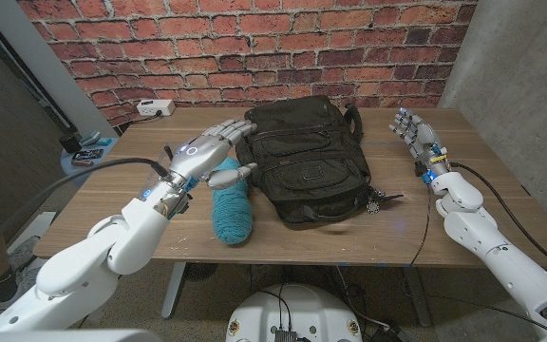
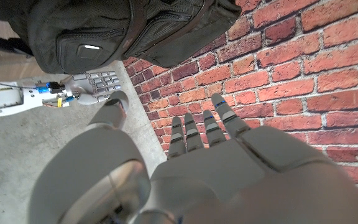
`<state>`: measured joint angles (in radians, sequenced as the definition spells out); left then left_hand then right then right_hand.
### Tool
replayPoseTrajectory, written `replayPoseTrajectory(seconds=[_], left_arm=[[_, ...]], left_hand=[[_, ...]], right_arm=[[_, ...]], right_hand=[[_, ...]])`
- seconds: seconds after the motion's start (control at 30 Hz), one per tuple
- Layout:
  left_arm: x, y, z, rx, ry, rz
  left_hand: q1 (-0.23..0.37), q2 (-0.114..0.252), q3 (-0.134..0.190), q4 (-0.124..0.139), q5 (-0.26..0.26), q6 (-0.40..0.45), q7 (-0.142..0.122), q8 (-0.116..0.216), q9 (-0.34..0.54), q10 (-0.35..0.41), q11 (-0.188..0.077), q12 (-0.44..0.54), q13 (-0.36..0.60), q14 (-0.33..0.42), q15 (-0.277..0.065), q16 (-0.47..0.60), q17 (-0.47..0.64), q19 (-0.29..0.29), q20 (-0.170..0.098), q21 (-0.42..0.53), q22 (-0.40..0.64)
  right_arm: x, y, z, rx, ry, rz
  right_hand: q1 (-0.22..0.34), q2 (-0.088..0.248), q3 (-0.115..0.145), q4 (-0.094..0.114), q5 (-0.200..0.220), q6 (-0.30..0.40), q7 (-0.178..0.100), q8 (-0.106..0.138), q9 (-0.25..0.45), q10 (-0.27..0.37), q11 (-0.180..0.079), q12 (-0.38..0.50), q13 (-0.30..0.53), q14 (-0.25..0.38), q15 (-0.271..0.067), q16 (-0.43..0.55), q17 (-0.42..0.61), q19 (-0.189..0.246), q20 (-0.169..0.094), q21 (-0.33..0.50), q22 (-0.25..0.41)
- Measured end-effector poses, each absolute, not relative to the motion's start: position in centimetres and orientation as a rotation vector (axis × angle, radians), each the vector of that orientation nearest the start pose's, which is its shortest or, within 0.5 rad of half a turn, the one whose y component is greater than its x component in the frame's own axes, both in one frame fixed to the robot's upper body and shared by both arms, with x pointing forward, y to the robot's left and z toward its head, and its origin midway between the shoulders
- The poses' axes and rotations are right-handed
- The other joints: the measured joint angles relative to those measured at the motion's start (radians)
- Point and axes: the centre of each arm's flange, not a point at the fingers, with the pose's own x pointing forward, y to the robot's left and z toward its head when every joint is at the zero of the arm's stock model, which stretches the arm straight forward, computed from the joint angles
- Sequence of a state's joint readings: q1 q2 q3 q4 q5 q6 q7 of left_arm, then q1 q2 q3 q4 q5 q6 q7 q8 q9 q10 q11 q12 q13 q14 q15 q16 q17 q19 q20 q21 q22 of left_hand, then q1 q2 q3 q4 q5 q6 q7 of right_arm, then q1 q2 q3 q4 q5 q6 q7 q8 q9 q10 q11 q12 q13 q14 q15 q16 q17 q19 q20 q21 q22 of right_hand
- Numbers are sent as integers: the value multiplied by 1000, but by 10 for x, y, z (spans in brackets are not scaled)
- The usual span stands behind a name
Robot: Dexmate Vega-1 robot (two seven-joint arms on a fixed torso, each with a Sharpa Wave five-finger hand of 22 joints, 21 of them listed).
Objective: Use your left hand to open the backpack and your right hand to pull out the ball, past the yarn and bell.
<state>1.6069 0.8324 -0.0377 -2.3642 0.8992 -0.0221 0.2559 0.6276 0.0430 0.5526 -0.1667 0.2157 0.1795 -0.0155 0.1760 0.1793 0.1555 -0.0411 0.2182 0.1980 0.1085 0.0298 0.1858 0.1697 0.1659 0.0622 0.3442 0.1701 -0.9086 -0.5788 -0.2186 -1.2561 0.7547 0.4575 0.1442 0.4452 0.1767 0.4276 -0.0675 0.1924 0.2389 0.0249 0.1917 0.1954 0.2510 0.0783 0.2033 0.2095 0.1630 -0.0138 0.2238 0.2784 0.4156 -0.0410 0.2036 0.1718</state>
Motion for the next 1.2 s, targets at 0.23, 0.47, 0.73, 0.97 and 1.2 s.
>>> replayPoseTrajectory(seconds=[0.23,0.47,0.73,0.97,1.2], left_arm=[[384,219,-15,1590,-1106,217],[383,214,-20,1628,-1115,226],[381,207,-27,1658,-1134,241],[380,203,-34,1669,-1143,248],[378,200,-42,1674,-1148,253]], left_hand=[[-5,-5,-6,0,0,-6,-1,0,0,4,-4,0,0,0,-7,0,0,0,0,-7,0],[-2,-9,-8,0,0,-6,-1,0,0,7,-7,0,0,6,-12,0,0,6,-5,-8,0],[-1,-9,-15,1,-4,-6,-1,0,0,9,-9,0,0,13,-19,0,0,11,-11,-8,3],[3,-13,-16,2,-7,-6,-1,0,0,13,-13,4,0,17,-19,0,0,11,-11,-15,5],[-3,-19,-23,1,-7,-6,-1,6,0,18,-7,4,0,19,-17,0,0,11,-11,-19,5]], right_arm=[[621,-388,-18,101,-749,127],[622,-389,-21,115,-749,126],[623,-391,-24,132,-750,129],[622,-392,-23,137,-753,131],[621,-395,-25,144,-755,132]], right_hand=[[0,0,0,0,0,-2,2,0,0,0,0,0,0,0,0,0,0,0,0,0,0],[0,0,0,0,4,-5,5,0,0,0,0,0,0,0,0,0,0,0,0,0,0],[0,0,0,0,4,-5,5,0,0,-5,5,0,0,-4,4,0,0,0,0,0,0],[0,0,0,0,4,-5,5,0,0,-5,5,0,0,-4,4,0,0,0,0,0,0],[0,0,0,0,4,-9,9,0,0,-5,5,0,0,-7,7,0,0,0,0,0,0]])
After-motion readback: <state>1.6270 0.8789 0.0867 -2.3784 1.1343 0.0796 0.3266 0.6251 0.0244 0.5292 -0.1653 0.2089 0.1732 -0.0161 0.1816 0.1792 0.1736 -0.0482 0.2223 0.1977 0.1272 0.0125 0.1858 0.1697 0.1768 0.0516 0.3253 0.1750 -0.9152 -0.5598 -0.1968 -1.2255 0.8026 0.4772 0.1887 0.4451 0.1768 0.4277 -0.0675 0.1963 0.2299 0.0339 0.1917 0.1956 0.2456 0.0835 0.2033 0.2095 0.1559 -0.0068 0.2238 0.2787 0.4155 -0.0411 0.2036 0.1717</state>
